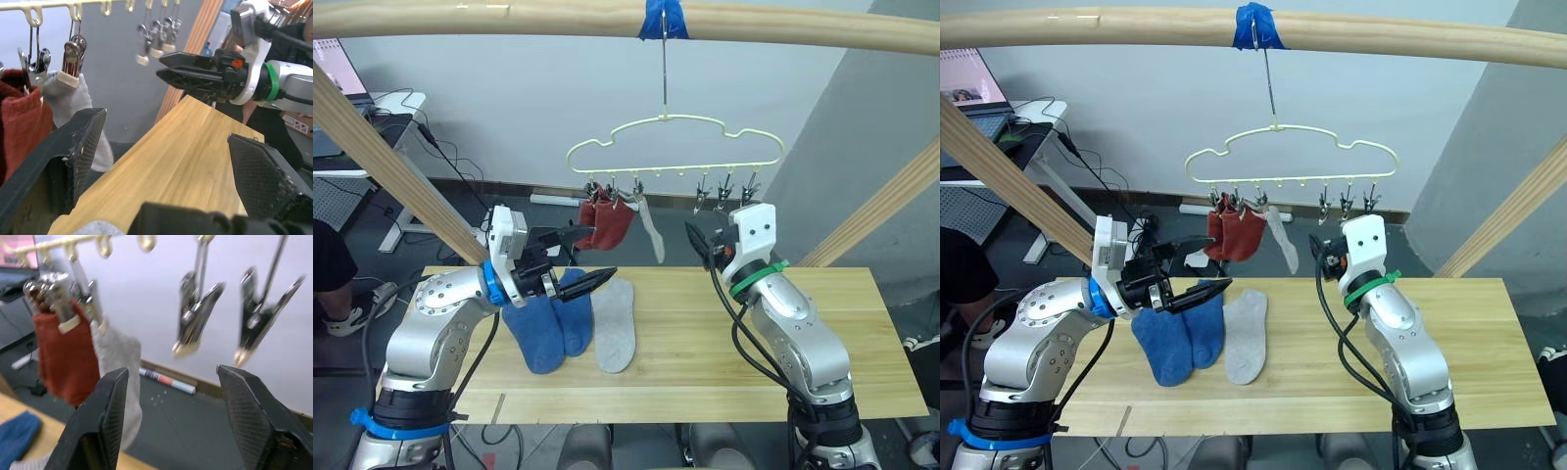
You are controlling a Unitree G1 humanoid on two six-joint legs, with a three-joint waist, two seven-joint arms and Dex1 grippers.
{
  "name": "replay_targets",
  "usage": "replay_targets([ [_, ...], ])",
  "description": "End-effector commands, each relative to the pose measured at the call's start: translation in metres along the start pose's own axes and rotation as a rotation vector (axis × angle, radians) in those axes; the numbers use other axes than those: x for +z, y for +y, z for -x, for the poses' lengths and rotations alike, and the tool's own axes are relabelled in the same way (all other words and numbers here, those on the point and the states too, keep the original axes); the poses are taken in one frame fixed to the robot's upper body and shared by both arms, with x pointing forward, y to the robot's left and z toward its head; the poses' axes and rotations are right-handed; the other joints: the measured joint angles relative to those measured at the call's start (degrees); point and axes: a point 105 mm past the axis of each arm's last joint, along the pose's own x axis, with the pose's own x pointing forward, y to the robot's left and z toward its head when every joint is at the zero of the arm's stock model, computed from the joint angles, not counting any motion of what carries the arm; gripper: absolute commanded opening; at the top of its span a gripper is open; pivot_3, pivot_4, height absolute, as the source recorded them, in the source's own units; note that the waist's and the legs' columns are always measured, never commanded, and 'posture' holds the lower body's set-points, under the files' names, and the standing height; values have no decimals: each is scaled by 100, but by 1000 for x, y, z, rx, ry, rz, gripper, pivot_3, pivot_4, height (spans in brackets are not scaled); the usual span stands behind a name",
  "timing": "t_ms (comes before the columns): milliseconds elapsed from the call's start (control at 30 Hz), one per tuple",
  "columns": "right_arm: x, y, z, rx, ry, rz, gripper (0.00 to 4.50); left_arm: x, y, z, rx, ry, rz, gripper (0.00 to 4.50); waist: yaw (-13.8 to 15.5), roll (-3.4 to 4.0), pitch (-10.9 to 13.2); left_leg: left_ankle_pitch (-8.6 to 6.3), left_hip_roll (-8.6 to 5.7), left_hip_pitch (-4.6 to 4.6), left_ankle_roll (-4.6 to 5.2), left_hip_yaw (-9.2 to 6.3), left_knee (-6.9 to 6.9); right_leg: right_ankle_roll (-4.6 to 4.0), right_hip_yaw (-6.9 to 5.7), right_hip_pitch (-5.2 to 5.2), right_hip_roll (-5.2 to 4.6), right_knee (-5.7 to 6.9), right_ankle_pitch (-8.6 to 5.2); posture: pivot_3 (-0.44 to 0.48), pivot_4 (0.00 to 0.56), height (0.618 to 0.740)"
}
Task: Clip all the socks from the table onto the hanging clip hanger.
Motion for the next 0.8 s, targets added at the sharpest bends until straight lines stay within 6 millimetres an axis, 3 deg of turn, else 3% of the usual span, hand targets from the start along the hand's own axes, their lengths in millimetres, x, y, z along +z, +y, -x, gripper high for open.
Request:
replay_targets([
  [33, 15, -5, -3, -29, -60, 9, 2979, 10, -1, -2, 4, -29, -30, 4500, 0, 0, 0, 0, 0, 0, 0, 0, 0, 0, 0, 0, 0, 0, 0, -22, 218, 740],
  [800, 33, 3, -27, -16, -127, -33, 2979, 16, -1, -11, -4, -44, -42, 4500, -5, 2, 1, 0, 2, 1, 0, -1, 5, 0, -2, -1, 4, 9, 0, -15, 216, 740],
])
